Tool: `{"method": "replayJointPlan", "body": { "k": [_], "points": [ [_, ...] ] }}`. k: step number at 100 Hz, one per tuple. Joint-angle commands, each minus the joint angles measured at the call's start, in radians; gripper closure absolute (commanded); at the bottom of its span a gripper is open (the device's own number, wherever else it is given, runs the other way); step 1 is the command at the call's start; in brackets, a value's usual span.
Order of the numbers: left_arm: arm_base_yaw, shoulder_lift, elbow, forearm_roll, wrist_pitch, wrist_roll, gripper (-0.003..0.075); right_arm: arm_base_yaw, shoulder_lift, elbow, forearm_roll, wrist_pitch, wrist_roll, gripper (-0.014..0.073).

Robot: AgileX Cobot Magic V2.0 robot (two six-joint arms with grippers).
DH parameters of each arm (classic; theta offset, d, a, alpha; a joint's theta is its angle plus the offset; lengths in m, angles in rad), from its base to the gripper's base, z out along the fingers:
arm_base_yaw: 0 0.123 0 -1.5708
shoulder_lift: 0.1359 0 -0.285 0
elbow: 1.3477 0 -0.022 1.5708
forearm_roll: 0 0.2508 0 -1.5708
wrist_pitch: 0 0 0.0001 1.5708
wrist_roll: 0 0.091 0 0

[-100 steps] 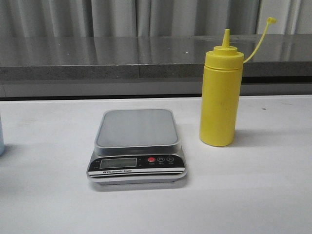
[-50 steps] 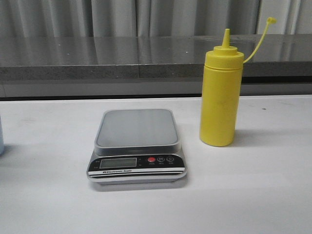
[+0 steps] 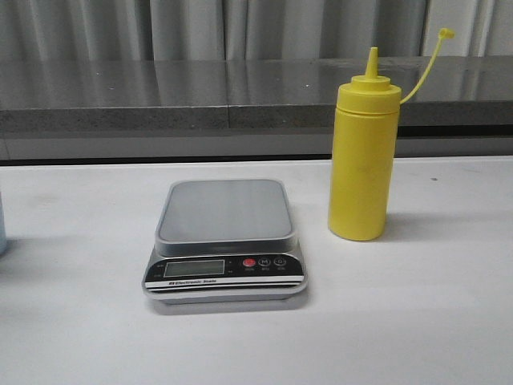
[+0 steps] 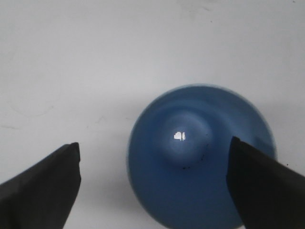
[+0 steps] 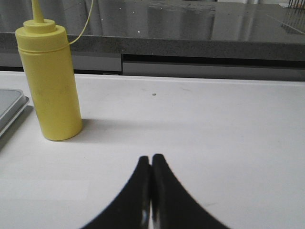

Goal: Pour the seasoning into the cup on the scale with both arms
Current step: 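Lift the blue cup with the left gripper and carry it over the scale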

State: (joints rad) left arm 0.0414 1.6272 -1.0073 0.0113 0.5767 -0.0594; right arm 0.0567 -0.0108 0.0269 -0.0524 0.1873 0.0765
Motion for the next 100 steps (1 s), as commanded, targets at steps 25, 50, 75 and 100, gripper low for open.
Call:
{"method": "replayJointPlan", "body": {
  "k": [25,50,75,100],
  "points": [
    [0.003,0.003,-0.030,-0.011,-0.048,-0.015,0.0465,-0.008,-0.019,-0.021,-0.008,-0.081,-0.001,0.0661],
    [0.003,0.003,-0.031,-0.025,-0.058,-0.015,0.0740,-0.008,-0.019,-0.021,-0.008,-0.081,-0.001,0.0661],
    [0.003,-0.023,-0.085,-0.093,0.027,-0.006,0.0740,-0.008,-0.019,-0.021,-0.008,-0.081,-0.001,0.0661],
    [-0.026,-0.063,-0.307,-0.190,0.264,0.051,0.0740,-0.008,-0.019,-0.021,-0.008,-0.081,-0.001,0.0661]
  ]
}}
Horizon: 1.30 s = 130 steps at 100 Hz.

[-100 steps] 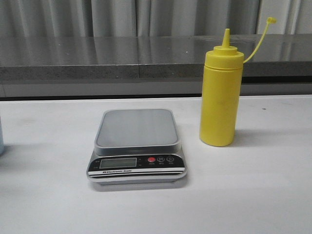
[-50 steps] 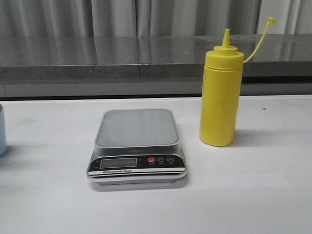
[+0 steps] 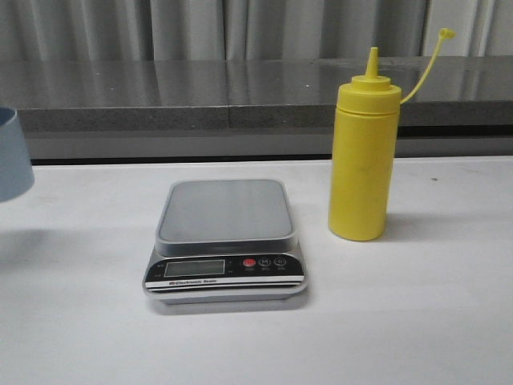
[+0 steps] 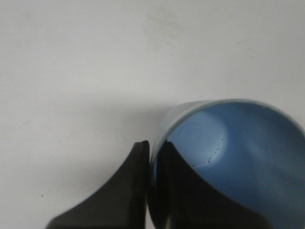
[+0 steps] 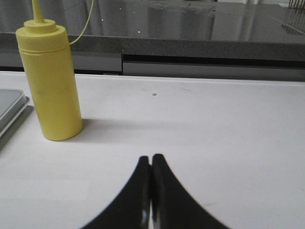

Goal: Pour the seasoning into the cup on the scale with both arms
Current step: 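Lift the blue cup with the left gripper and carry it over the scale, then lower the blue cup onto the scale, open the left gripper, withdraw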

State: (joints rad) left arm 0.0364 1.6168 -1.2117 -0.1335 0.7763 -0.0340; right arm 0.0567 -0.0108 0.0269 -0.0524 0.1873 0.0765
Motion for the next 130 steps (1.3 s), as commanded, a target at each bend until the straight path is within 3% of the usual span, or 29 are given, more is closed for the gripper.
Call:
{"method": "replayJointPlan", "body": {
  "k": [1,32,70,96,130],
  "points": [
    [-0.024,-0.052,-0.109,-0.046,0.070,0.028,0.0740,-0.008,-0.019,-0.021,-0.008,-0.081,-0.001,0.0661],
    [-0.218,-0.036,-0.296,-0.046,0.160,0.034,0.0740,-0.008,-0.019,-0.021,-0.008,-0.081,-0.001,0.0661],
    [-0.449,0.187,-0.487,-0.046,0.182,0.019,0.0740,-0.008,-0.019,-0.021,-0.008,-0.081,-0.001,0.0661],
    [-0.509,0.322,-0.587,-0.037,0.238,0.019,0.0740,-0.008,-0.019,-0.021,-0.008,-0.081,-0.001,0.0661],
    [-0.512,0.363,-0.591,0.009,0.263,0.019,0.0740,-0.008,-0.019,-0.021,-0.008,-0.081,-0.001,0.0661]
  ]
}}
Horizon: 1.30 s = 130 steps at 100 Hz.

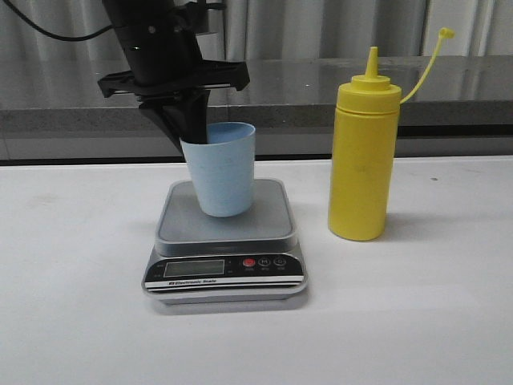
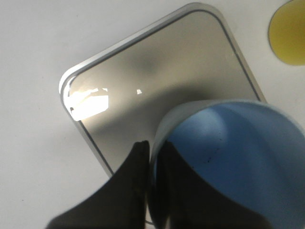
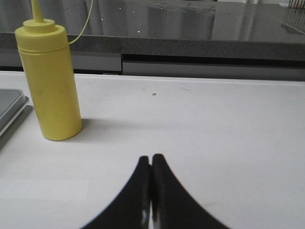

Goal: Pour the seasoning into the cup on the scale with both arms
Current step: 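Lower the blue cup onto the scale, open the left gripper, withdraw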

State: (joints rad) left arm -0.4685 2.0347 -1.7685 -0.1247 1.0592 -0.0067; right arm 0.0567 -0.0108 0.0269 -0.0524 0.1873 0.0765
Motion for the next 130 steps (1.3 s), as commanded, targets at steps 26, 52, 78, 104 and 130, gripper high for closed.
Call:
{"method": "replayJointPlan", "body": {
  "k": [26,52,78,104,130],
  "points": [
    [-0.007,-0.054,-0.034,0.017,-0.033,-0.008,0.0740,-0.008,-0.019,-0.021,-0.008,-0.081,-0.001,0.0661],
    [-0.007,-0.054,-0.034,0.017,-0.045,-0.008,0.0740,-0.008,-0.019,-0.021,-0.008,-0.081,-0.001,0.0661],
    [-0.007,-0.054,-0.034,0.019,-0.051,-0.008,0.0740,-0.008,-0.019,-0.021,-0.008,-0.081,-0.001,0.0661],
    [-0.007,-0.054,-0.034,0.021,-0.056,-0.008,0.0681,-0.008,-0.019,-0.021,-0.008,-0.081,-0.001,0.0661],
    [-0.007,-0.054,-0.034,0.018,-0.054,-0.008,0.0269,-0.008,-0.019,-0.021,-0.008,-0.081,-0.001,0.0661]
  ]
}}
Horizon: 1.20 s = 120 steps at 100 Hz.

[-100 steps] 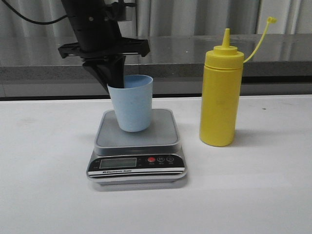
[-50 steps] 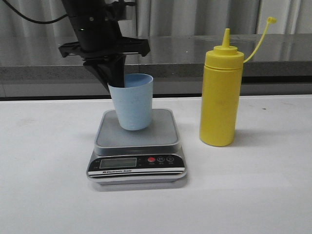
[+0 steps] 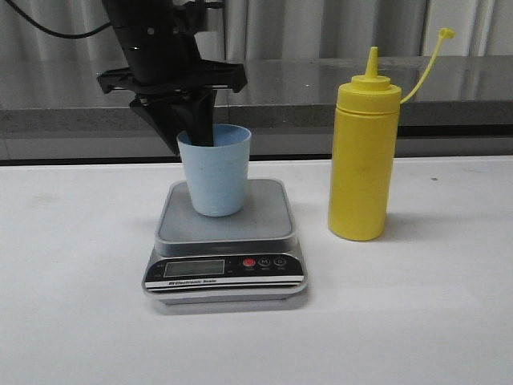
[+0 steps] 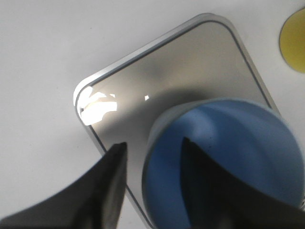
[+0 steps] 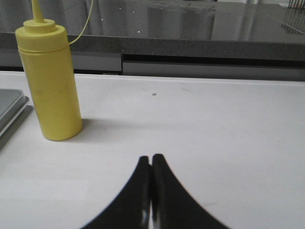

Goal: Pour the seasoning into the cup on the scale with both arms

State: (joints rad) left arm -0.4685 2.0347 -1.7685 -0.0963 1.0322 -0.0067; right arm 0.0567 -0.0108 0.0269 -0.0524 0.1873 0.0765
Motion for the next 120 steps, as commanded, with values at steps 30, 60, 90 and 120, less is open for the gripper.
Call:
{"method": "replayJointPlan", "body": {
  "k": [30,60,90,120],
  "points": [
    [-0.005,-0.076,-0.034,-0.011,-0.036,-0.008,0.0163,-0.008,-0.019,-0.021,-0.008,-0.081,-0.001,0.0661],
    [0.021,-0.224,-0.034,-0.008,-0.112,-0.016,0.0164,-0.008,-0.019,-0.021,-0.008,-0.081,-0.001,0.0661],
    [0.151,-0.439,0.092,-0.002,-0.209,-0.016,0.0197,-0.008,-0.019,-0.021,-0.008,-0.081,-0.001,0.0661],
    [0.317,-0.770,0.474,-0.002,-0.446,-0.032,0.0206,-0.008,-0.019,-0.021,-0.008,-0.081,-0.001,0.0661]
  ]
}}
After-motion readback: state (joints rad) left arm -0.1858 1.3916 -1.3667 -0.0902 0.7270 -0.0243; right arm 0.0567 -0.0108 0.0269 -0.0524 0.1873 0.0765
